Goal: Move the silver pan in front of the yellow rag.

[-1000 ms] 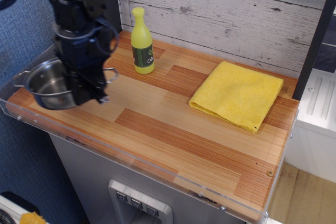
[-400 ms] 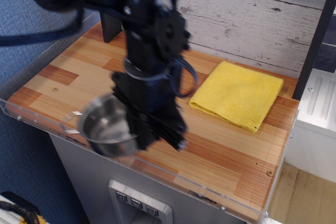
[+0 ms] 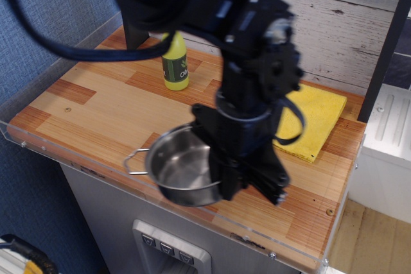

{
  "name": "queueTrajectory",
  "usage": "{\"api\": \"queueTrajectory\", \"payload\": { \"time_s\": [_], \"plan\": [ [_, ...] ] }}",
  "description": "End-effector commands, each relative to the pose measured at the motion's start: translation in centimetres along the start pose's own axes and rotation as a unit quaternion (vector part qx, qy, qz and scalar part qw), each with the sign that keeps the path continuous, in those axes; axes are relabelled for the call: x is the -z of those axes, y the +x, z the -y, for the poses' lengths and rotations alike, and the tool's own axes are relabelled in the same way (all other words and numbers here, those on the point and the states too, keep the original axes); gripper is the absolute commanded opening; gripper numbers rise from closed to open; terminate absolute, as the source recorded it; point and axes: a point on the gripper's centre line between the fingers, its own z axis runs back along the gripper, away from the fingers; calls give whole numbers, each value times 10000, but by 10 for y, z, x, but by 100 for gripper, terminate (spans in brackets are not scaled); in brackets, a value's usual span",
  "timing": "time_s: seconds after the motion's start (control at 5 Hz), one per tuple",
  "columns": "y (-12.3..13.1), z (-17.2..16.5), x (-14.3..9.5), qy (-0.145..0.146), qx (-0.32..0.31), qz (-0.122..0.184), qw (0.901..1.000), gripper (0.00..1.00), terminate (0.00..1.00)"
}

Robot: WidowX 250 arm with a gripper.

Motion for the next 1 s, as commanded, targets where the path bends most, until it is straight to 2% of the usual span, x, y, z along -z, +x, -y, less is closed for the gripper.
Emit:
{"api": "queueTrajectory", "payload": {
  "time_s": [0.0, 0.2, 0.4, 0.6, 0.8],
  "plan": [
    [26, 20, 9, -153, 215, 196, 9995, 0, 0],
    [26, 27, 25, -209, 278, 105, 9993, 0, 0],
    [26, 33, 33, -398, 398, 25, 9984, 0, 0],
    [25, 33, 32, -519, 435, -43, 9977, 100, 0],
    [22, 26, 21, -674, 337, 17, 9972, 100, 0]
  ]
}}
